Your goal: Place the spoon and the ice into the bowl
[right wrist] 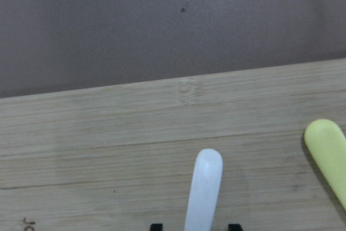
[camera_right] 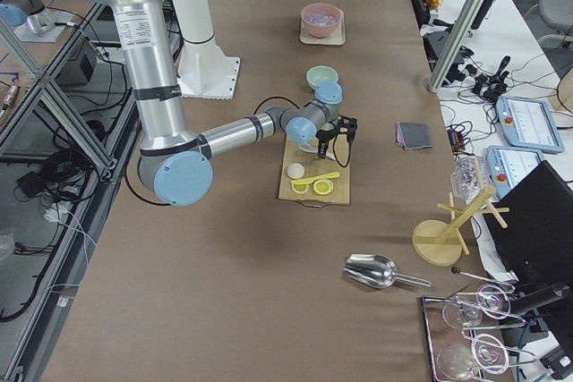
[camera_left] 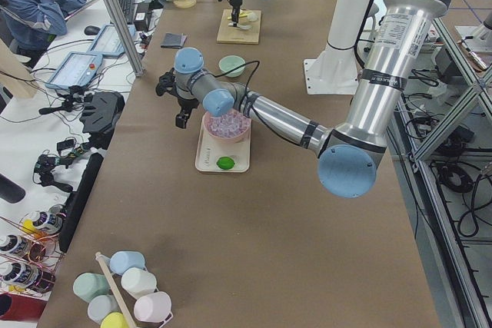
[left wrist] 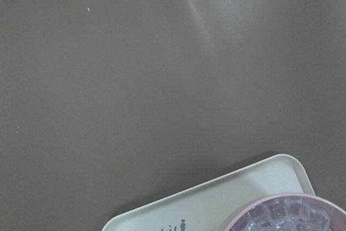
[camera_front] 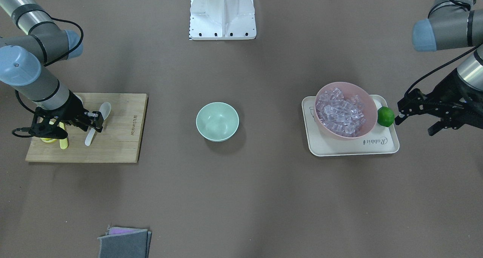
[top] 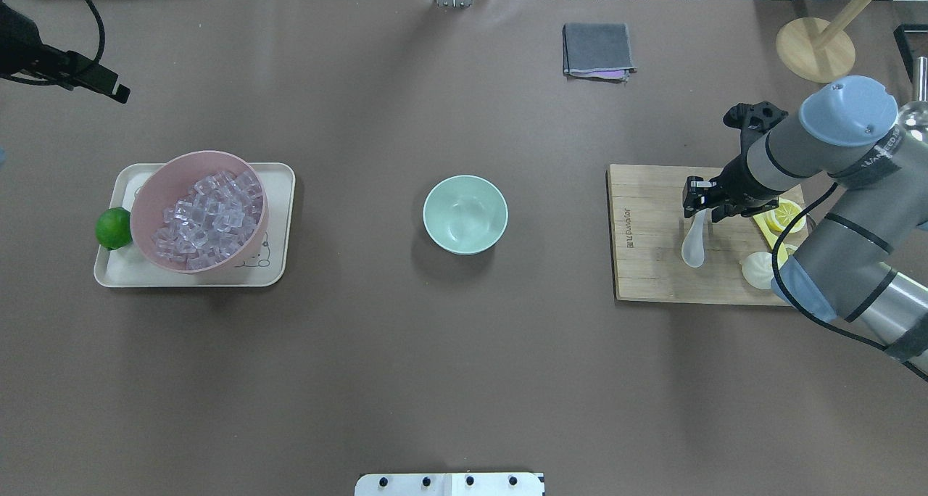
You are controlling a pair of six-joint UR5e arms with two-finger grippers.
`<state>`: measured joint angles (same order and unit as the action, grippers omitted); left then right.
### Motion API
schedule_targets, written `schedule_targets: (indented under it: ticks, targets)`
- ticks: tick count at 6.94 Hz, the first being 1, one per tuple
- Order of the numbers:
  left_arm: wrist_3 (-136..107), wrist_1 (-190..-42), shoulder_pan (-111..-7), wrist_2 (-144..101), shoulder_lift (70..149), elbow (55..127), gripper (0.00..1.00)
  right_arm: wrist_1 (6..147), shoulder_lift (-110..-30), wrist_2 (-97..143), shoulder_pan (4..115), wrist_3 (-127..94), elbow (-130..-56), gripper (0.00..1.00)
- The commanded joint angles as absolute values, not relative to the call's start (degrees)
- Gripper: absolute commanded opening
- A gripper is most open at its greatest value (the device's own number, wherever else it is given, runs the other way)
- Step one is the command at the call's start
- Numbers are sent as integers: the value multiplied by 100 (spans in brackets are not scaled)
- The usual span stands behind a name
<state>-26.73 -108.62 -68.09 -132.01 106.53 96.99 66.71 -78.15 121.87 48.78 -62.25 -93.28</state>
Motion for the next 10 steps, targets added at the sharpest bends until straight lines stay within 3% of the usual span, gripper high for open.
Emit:
schedule_targets:
  ticks: [1,2,3,8,10]
  targets:
    - [-2707,-10863,-6803,-13201,10652,9703,98,6671,-7822,12120,4825,-6231,-9316,33]
    - [-2707,-10863,-6794,-13201,10652,9712,98,6671,-7822,12120,4825,-6231,-9325,9]
    - [-2620,-10881,-6794,-13184,10678,9764,97,6671,-7779,12138,4825,-6231,-9351,0]
    - [-1459,-12021,-6233,-13192,10530,9817,80,6846,-6349,11868,4580,-8942,-9168,0]
    - [-725,-12740,-6117,-13184,10066,9809,74,7731,-5462,11427,4360,-9455,-8992,0]
